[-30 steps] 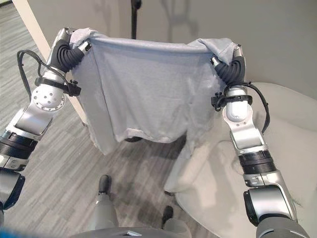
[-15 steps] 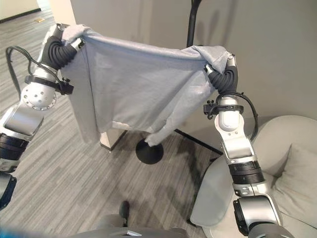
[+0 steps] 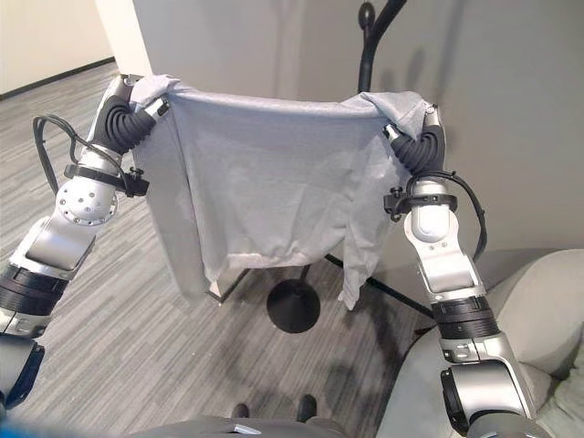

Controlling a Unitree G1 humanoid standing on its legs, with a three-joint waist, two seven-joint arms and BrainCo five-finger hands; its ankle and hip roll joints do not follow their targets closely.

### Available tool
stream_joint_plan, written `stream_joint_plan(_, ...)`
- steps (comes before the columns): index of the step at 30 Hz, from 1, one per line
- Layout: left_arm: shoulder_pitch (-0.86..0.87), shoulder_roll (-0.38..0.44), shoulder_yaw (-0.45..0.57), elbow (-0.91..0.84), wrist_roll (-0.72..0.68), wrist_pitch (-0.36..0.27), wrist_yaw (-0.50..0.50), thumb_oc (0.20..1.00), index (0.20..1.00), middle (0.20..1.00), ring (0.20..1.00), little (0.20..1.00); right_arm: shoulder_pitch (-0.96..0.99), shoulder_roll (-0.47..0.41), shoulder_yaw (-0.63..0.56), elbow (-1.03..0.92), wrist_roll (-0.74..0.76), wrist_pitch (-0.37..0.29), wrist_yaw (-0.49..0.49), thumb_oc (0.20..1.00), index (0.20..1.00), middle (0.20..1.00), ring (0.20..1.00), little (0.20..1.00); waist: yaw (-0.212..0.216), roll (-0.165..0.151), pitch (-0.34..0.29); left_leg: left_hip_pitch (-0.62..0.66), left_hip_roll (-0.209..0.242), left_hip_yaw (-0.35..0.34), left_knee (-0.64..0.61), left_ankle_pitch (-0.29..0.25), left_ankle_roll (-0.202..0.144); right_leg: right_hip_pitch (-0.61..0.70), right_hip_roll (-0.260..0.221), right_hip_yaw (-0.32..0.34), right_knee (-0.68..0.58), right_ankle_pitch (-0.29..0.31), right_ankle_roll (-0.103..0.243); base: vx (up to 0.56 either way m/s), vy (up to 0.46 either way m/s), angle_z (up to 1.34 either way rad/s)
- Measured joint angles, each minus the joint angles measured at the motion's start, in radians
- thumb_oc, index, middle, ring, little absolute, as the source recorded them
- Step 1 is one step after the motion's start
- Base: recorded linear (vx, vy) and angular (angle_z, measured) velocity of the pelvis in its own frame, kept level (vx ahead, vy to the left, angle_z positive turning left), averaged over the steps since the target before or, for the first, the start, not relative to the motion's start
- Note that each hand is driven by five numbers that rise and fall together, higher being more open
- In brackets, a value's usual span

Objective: Hang the clothes on the sofa on the clothes rack.

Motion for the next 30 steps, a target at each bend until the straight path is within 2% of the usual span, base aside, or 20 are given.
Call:
stream_joint_plan(2, 0.001, 0.0, 0.0, 0.0, 0.0, 0.0, -0.002, 0.2, 0.2, 0.2, 0.2, 0.2, 0.0, 0.0, 0.0, 0.0, 0.0, 0.0, 0.0, 0.2, 0.2, 0.2, 0.2, 0.2, -0.001, -0.004, -0.003, -0.002, -0.002, 0.005, -0.001, -0.002, -0.001, 0.0, -0.002, 0.001, 0.0, -0.011, -0.013, 0.02, 0.046, -0.07)
stream_joint_plan(6, 0.001, 0.0, 0.0, 0.0, 0.0, 0.0, -0.003, 0.2, 0.2, 0.2, 0.2, 0.2, 0.001, 0.002, 0.0, 0.0, 0.001, 0.0, 0.001, 0.2, 0.2, 0.2, 0.2, 0.2, -0.001, -0.007, -0.008, -0.003, -0.001, 0.005, -0.004, -0.002, -0.001, 0.0, -0.001, 0.0, 0.0, -0.018, -0.004, 0.01, 0.064, 0.0)
stream_joint_plan(11, 0.002, 0.0, 0.0, 0.0, 0.0, 0.0, -0.005, 0.2, 0.2, 0.2, 0.2, 0.2, 0.017, 0.017, 0.0, 0.0, 0.0, 0.0, 0.001, 0.2, 0.2, 0.2, 0.2, 0.2, -0.002, -0.014, -0.04, -0.005, -0.004, 0.005, -0.004, -0.003, 0.001, -0.002, -0.005, -0.001, 0.0, -0.017, -0.005, -0.01, 0.066, 0.03)
stream_joint_plan(16, 0.002, 0.0, 0.0, 0.0, 0.0, 0.0, -0.007, 0.2, 0.2, 0.2, 0.2, 0.2, 0.018, 0.036, 0.0, 0.001, 0.0, 0.003, 0.005, 0.2, 0.2, 0.2, 0.2, 0.2, 0.002, -0.015, -0.042, -0.005, -0.012, 0.007, 0.001, 0.001, 0.007, -0.006, -0.012, 0.001, 0.001, -0.014, -0.008, -0.06, 0.047, -0.01)
stream_joint_plan(17, 0.002, 0.0, 0.0, 0.0, 0.0, 0.0, -0.008, 0.2, 0.2, 0.2, 0.2, 0.2, 0.019, 0.04, 0.0, 0.004, 0.0, 0.005, 0.007, 0.2, 0.2, 0.2, 0.2, 0.2, 0.002, -0.013, -0.041, -0.007, -0.011, 0.01, 0.002, 0.001, 0.008, -0.013, -0.013, 0.001, 0.013, -0.014, -0.008, -0.06, -0.046, -0.04)
stream_joint_plan(19, 0.001, 0.0, -0.003, 0.0, 0.0, 0.0, -0.011, 0.2, 0.2, 0.2, 0.2, 0.2, 0.024, 0.04, 0.0, 0.024, 0.0, 0.006, 0.011, 0.2, 0.2, 0.2, 0.2, 0.2, -0.002, 0.001, -0.033, -0.038, 0.005, 0.001, 0.034, -0.009, 0.02, -0.064, -0.015, 0.0, 0.098, -0.035, 0.016, -0.02, -0.089, 0.1)
stream_joint_plan(21, 0.002, -0.003, -0.007, 0.001, 0.0, 0.0, -0.013, 0.2, 0.2, 0.2, 0.2, 0.2, 0.028, 0.039, 0.0, 0.025, 0.0, 0.006, 0.016, 0.2, 0.2, 0.2, 0.2, 0.2, -0.012, 0.011, -0.026, -0.041, 0.011, -0.019, 0.048, -0.014, 0.02, -0.058, -0.048, -0.01, 0.129, -0.046, 0.021, 0.01, -0.287, 0.19)
stream_joint_plan(22, 0.002, -0.003, -0.006, 0.001, 0.0, 0.0, -0.012, 0.2, 0.2, 0.2, 0.2, 0.2, 0.027, 0.038, -0.001, 0.025, 0.0, 0.005, 0.016, 0.2, 0.2, 0.2, 0.2, 0.2, -0.002, 0.013, -0.024, -0.041, 0.017, -0.018, 0.053, -0.013, 0.023, -0.054, -0.079, -0.01, 0.136, -0.046, 0.023, 0.03, -0.402, 0.03)
stream_joint_plan(23, 0.0, -0.008, -0.008, 0.004, 0.0, -0.002, -0.011, 0.2, 0.2, 0.2, 0.2, 0.2, 0.028, 0.037, -0.002, 0.026, 0.001, 0.004, 0.015, 0.2, 0.2, 0.2, 0.2, 0.2, 0.006, 0.03, -0.019, -0.057, 0.031, -0.033, 0.069, -0.025, 0.005, -0.05, -0.114, -0.008, 0.132, -0.045, 0.028, 0.06, -0.386, 0.24)
stream_joint_plan(24, -0.017, -0.009, -0.015, 0.011, -0.001, -0.003, -0.01, 0.2, 0.2, 0.2, 0.2, 0.2, 0.02, 0.033, -0.01, 0.027, 0.001, 0.004, 0.014, 0.2, 0.2, 0.2, 0.2, 0.2, 0.003, 0.04, -0.02, -0.102, 0.054, -0.067, 0.108, -0.035, -0.009, -0.032, -0.176, -0.02, 0.069, -0.019, 0.055, 0.07, -0.224, 0.32)
stream_joint_plan(26, -0.023, 0.009, -0.014, 0.018, -0.002, -0.003, -0.002, 0.2, 0.2, 0.2, 0.2, 0.2, -0.002, 0.037, -0.003, 0.026, 0.001, 0.002, 0.01, 0.2, 0.2, 0.2, 0.2, 0.2, 0.013, 0.058, -0.006, -0.136, 0.097, -0.087, 0.134, -0.034, -0.008, -0.036, -0.228, -0.066, 0.02, 0.025, 0.091, 0.1, -0.235, 0.2)
stream_joint_plan(27, -0.022, 0.014, -0.016, 0.023, -0.003, 0.0, -0.002, 0.2, 0.2, 0.2, 0.2, 0.2, -0.003, 0.038, 0.001, 0.027, 0.001, 0.001, 0.008, 0.2, 0.2, 0.2, 0.2, 0.2, 0.029, 0.061, -0.002, -0.143, 0.124, -0.102, 0.137, -0.031, -0.027, -0.039, -0.225, -0.096, -0.003, 0.046, 0.092, 0.19, -0.363, 0.07)
stream_joint_plan(28, -0.021, 0.02, -0.015, 0.023, -0.003, 0.0, -0.001, 0.2, 0.2, 0.2, 0.2, 0.2, -0.008, 0.038, 0.005, 0.028, 0.001, 0.0, 0.007, 0.2, 0.2, 0.2, 0.2, 0.2, 0.032, 0.052, 0.003, -0.142, 0.128, -0.103, 0.13, -0.033, -0.045, -0.044, -0.22, -0.115, -0.005, 0.064, 0.1, 0.18, -0.391, 0.14)
stream_joint_plan(29, -0.017, 0.023, -0.009, 0.019, -0.003, -0.001, 0.002, 0.2, 0.2, 0.2, 0.2, 0.2, -0.015, 0.035, 0.008, 0.029, -0.001, -0.002, 0.002, 0.2, 0.2, 0.2, 0.2, 0.2, 0.029, 0.036, 0.008, -0.134, 0.129, -0.111, 0.123, -0.035, -0.065, -0.046, -0.216, -0.123, -0.005, 0.076, 0.098, 0.17, -0.385, 0.32)
stream_joint_plan(30, -0.006, 0.027, 0.004, 0.011, -0.004, -0.003, 0.006, 0.2, 0.2, 0.2, 0.2, 0.2, -0.016, 0.023, 0.012, 0.026, -0.001, -0.008, -0.002, 0.2, 0.2, 0.2, 0.2, 0.2, 0.022, 0.021, 0.013, -0.123, 0.137, -0.125, 0.11, -0.03, -0.093, -0.032, -0.189, -0.104, -0.004, 0.084, 0.088, 0.19, -0.574, 0.63)
